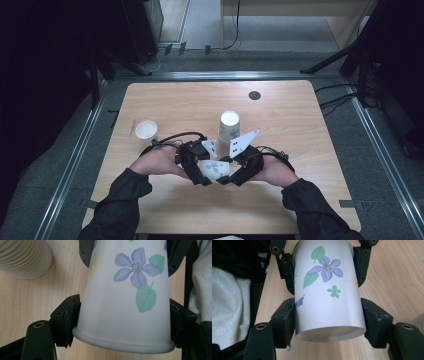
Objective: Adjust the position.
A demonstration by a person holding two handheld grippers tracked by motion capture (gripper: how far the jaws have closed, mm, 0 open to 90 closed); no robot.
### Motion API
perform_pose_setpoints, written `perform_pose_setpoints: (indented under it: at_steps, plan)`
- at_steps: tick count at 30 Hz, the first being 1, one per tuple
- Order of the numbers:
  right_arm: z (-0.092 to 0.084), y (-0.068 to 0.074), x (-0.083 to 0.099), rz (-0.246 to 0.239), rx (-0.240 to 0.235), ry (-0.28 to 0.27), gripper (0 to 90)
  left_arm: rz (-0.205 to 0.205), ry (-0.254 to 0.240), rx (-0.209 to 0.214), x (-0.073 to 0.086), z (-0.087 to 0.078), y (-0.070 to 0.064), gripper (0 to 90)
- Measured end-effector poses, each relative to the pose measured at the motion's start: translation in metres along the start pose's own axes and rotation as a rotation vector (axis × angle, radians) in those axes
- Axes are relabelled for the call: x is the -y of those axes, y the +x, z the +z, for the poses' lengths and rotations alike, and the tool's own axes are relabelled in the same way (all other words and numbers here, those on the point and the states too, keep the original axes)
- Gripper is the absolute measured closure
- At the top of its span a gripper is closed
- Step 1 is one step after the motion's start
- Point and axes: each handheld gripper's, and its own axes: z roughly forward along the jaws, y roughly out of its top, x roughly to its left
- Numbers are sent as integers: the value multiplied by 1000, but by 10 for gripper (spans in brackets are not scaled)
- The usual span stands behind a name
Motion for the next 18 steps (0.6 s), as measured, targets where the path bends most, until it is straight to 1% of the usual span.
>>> perform_pose_setpoints:
  at_steps: [5,7,8,12,13,14,17,18]
  plan:
    - [0,0,0,-12,2,-6,350,3,-18,-1,1,-1,0,222]
    - [-1,0,0,-19,5,-9,349,1,-38,-6,2,-3,0,153]
    - [-2,0,0,-17,6,-11,349,-3,-48,-15,3,-4,0,124]
    - [-6,-1,1,-10,13,-18,349,-24,-98,-18,9,-10,2,104]
    - [-7,-1,1,-9,16,-22,348,-21,-104,-20,9,-12,2,104]
    - [-8,-1,1,-11,15,-28,348,-30,-120,-18,11,-14,3,103]
    - [-12,-2,1,-6,17,-39,348,-39,-149,-17,15,-17,3,98]
    - [-14,-3,1,-1,19,-45,348,-46,-168,-15,17,-17,3,90]
